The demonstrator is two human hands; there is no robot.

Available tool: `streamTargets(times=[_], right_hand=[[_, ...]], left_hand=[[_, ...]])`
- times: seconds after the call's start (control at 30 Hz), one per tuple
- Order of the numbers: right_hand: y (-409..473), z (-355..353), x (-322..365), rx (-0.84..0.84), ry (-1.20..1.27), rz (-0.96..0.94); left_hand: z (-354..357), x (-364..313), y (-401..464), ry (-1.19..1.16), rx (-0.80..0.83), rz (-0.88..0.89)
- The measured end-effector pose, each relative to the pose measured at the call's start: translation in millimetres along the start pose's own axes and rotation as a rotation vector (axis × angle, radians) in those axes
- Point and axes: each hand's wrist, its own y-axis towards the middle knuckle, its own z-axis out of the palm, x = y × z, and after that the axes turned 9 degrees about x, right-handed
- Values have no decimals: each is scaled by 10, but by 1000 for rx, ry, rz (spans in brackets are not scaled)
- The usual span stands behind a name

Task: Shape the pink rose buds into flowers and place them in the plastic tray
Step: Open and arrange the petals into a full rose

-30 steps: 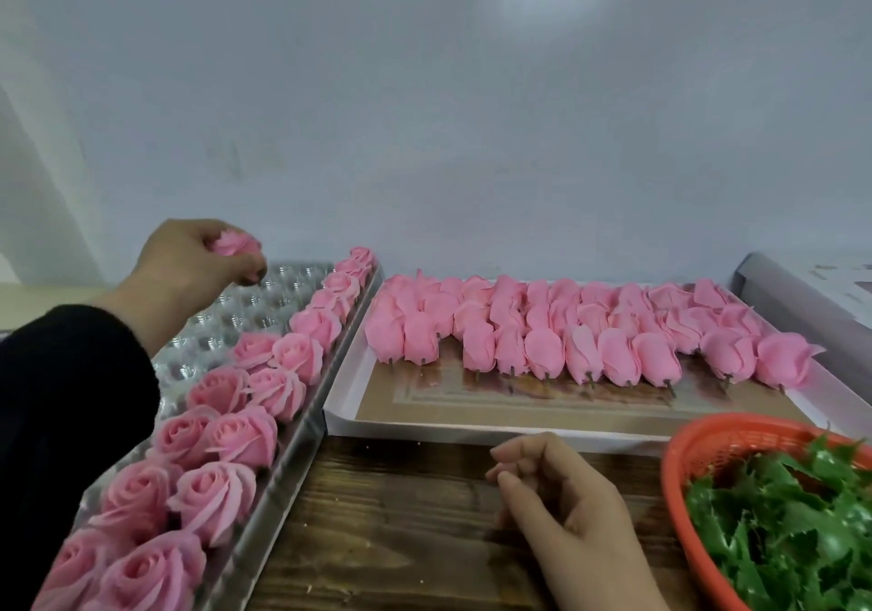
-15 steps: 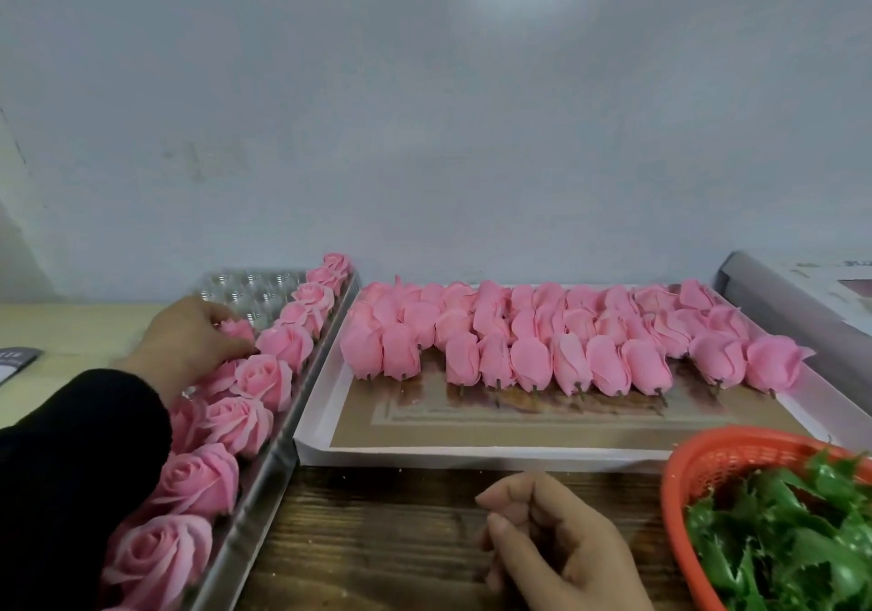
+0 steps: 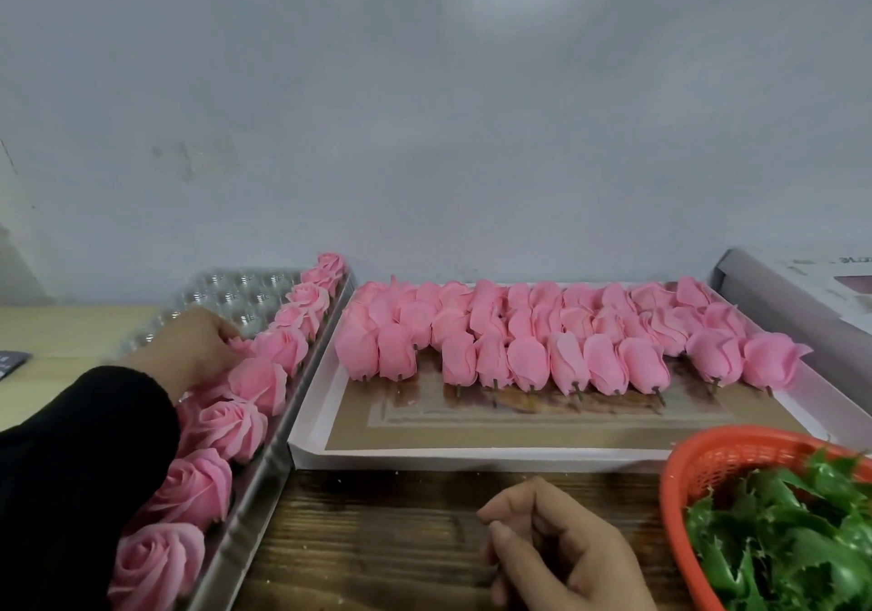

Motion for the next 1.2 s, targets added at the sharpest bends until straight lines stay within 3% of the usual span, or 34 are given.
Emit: streamTargets(times=[0.23, 0.43, 0.63, 0.8, 0.97, 1.2], right_hand=[[2, -17, 14, 7, -13, -7], [-1, -45, -4, 26, -62, -18], [-29, -27, -2, 30, -112, -32], [-23, -23, -21, 26, -101, -21], [-9, -50, -40, 7, -78, -13], [31, -49, -75, 7, -67, -5]], left_hand=[[-23, -19, -23, -2, 40, 8], [-371, -124, -204, -19, 206, 49], [-538, -627, -572, -109, -118, 348], [86, -1222, -860, -138, 90, 509], [817, -1458, -822, -141, 253, 381], [1186, -1451, -623, -168, 171, 224]])
